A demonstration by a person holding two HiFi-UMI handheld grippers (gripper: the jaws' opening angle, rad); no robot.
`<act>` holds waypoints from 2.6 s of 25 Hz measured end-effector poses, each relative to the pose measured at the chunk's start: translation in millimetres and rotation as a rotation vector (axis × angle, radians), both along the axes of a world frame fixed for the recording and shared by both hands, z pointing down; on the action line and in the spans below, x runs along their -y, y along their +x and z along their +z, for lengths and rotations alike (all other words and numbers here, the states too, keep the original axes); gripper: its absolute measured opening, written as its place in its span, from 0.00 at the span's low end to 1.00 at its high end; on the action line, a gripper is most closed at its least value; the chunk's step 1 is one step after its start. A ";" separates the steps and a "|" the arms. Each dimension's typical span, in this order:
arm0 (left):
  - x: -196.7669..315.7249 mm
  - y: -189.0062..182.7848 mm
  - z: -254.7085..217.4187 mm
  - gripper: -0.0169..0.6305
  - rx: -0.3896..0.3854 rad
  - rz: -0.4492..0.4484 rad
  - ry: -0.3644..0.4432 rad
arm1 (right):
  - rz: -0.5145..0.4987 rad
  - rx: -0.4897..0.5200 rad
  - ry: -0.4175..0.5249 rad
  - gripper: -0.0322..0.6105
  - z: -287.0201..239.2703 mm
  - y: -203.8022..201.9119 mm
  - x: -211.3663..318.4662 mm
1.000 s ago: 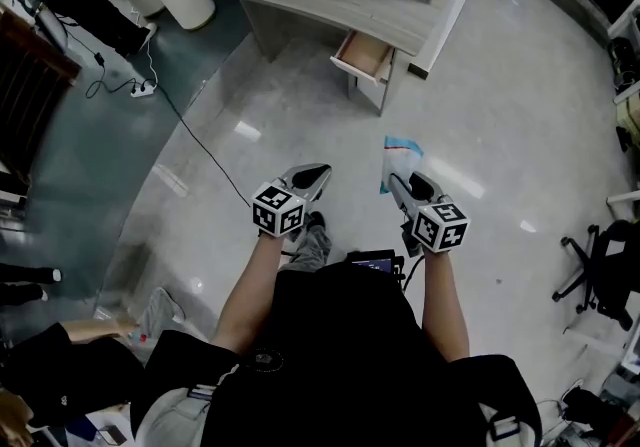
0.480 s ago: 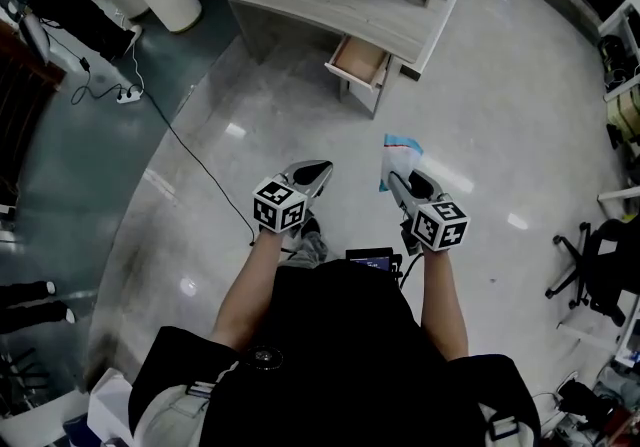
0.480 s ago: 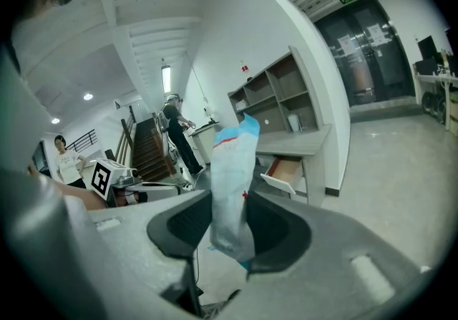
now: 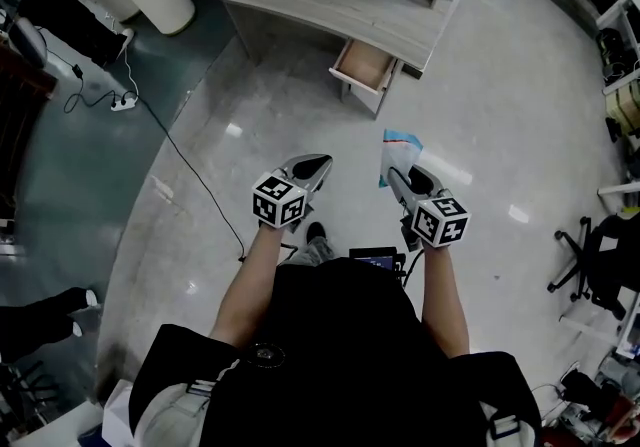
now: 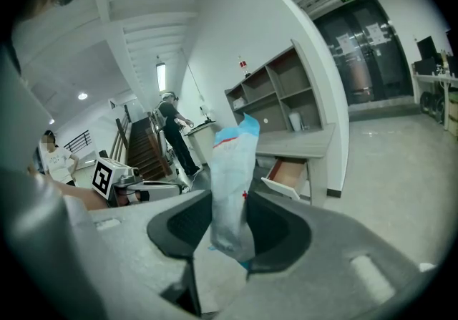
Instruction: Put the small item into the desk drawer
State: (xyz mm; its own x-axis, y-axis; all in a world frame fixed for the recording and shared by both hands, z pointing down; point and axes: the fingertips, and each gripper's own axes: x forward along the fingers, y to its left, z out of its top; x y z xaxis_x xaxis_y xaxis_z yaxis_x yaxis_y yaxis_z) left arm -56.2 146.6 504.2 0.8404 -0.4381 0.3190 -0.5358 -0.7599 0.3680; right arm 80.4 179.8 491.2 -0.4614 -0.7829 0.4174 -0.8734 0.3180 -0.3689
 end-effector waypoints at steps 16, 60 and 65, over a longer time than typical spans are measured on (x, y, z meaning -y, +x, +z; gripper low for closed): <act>52.9 -31.0 -1.5 0.03 -0.030 0.091 0.001 | 0.074 -0.027 0.002 0.28 -6.8 -37.1 41.7; 188.8 46.8 28.4 0.03 0.049 -0.039 -0.077 | -0.053 0.038 -0.066 0.28 32.8 50.6 198.6; 201.3 57.1 24.8 0.03 0.057 -0.071 -0.074 | -0.100 0.043 -0.067 0.28 35.3 60.4 218.0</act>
